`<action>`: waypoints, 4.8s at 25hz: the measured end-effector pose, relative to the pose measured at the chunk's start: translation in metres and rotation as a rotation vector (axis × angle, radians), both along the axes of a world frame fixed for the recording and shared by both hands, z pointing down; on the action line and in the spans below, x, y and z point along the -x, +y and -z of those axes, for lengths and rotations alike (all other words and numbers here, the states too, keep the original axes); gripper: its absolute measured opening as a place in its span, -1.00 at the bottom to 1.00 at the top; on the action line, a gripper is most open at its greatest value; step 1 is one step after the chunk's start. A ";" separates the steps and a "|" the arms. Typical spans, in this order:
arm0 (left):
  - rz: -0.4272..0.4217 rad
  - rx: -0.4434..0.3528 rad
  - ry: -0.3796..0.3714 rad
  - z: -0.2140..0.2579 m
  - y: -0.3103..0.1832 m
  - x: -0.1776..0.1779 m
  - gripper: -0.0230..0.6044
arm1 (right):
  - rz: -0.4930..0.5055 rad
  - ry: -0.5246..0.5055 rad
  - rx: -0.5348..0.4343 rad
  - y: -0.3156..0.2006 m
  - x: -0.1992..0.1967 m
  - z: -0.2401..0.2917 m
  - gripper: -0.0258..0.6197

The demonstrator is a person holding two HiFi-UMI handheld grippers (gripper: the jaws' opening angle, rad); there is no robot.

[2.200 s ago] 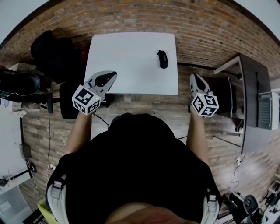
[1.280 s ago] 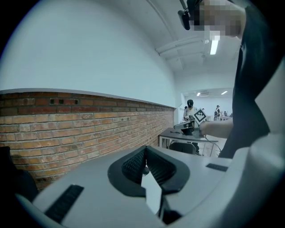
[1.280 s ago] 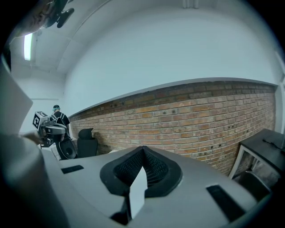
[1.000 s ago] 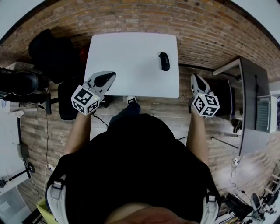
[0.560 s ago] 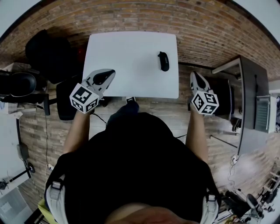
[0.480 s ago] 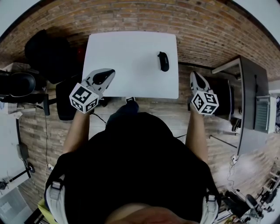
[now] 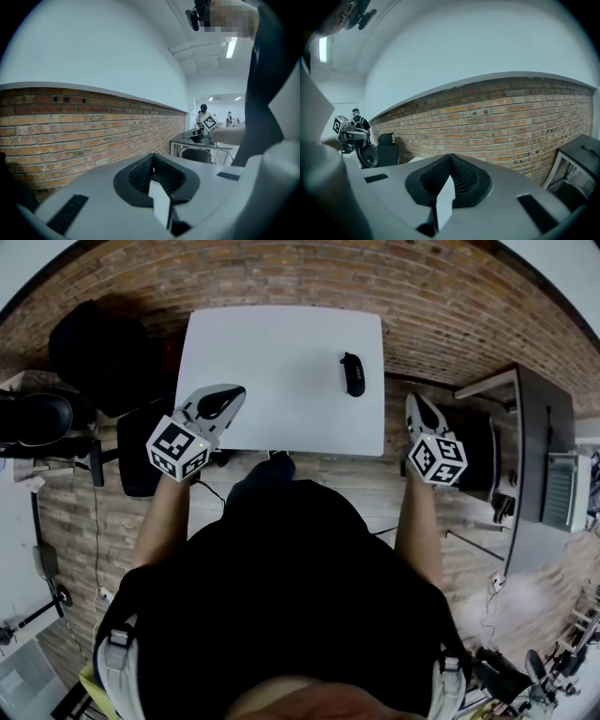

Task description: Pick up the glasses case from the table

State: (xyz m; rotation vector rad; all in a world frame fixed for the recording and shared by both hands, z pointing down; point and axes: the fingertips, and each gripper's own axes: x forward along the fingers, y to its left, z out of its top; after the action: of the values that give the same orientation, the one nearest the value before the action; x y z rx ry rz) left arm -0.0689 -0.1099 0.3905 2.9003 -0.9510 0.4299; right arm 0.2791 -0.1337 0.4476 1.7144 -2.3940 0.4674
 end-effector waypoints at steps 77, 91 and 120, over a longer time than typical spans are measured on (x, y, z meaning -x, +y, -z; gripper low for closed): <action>-0.016 0.197 -0.027 -0.093 -0.165 0.036 -0.89 | 0.051 0.078 0.442 -0.156 0.056 -0.217 -0.87; -0.023 0.230 -0.038 -0.106 -0.179 0.034 -0.89 | 0.024 0.080 0.481 -0.166 0.044 -0.247 -0.87; -0.028 0.293 -0.049 -0.145 -0.207 0.040 -0.89 | 0.026 0.155 0.660 -0.182 0.052 -0.327 -0.15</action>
State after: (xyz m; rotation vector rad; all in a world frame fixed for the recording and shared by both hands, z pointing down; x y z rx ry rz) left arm -0.1085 -0.3167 0.5353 2.6519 -0.7794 0.5896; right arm 0.2273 -0.3154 0.7746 1.3547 -1.8500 0.9491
